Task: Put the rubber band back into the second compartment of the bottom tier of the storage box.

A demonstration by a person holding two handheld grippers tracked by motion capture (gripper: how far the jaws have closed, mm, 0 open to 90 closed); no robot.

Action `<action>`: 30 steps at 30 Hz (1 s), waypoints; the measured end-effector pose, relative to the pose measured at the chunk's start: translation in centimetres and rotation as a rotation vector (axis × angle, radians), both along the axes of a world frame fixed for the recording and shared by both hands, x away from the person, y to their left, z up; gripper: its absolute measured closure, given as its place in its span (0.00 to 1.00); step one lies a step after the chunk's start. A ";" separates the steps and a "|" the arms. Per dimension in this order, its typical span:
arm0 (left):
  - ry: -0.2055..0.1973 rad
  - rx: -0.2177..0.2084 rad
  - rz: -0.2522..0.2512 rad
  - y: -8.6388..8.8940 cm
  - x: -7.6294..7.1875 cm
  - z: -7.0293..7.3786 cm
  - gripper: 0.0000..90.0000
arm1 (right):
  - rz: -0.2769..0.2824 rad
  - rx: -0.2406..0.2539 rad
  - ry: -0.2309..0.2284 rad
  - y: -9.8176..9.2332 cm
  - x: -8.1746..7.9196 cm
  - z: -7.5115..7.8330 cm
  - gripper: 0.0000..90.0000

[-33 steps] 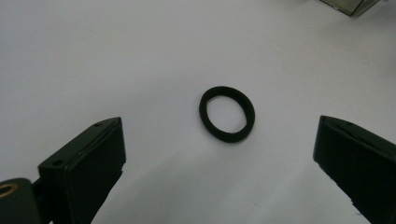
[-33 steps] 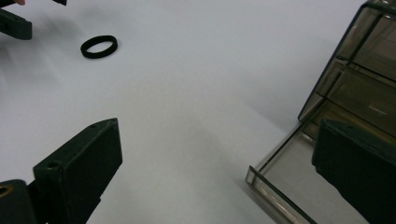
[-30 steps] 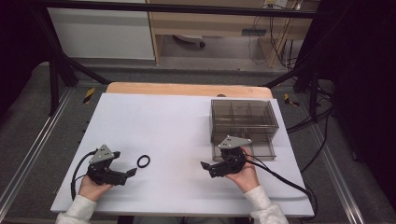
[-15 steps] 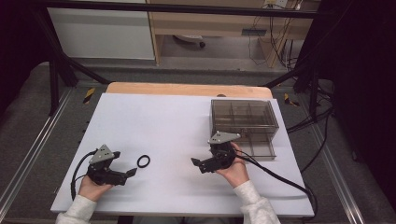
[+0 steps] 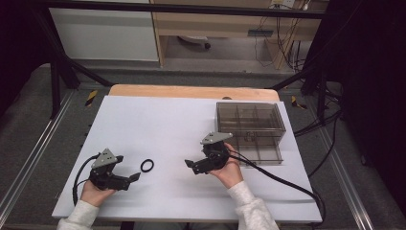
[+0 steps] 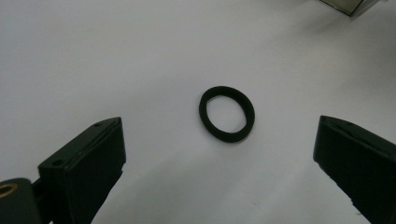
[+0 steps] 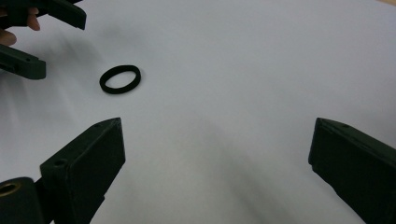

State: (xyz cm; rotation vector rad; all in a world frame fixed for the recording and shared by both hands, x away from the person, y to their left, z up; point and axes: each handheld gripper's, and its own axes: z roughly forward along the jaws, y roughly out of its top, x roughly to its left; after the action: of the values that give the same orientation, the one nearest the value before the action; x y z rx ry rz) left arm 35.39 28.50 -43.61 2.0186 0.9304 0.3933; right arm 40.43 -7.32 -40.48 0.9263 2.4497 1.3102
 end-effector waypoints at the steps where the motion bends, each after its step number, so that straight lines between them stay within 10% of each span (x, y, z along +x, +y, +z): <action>1: -0.001 0.000 0.000 0.0 0.0 0.0 0.03 | 0.000 0.002 0.003 0.2 0.1 0.0 0.05; 30: 0.000 0.005 -0.003 0.0 0.0 0.0 0.03 | 0.034 -0.001 0.045 6.0 1.4 -1.4 0.06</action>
State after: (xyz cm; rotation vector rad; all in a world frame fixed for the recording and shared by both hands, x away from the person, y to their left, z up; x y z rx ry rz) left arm 35.41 28.52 -43.62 2.0242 0.9270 0.3950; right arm 41.81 -1.31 -41.88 0.9281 2.5106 1.3128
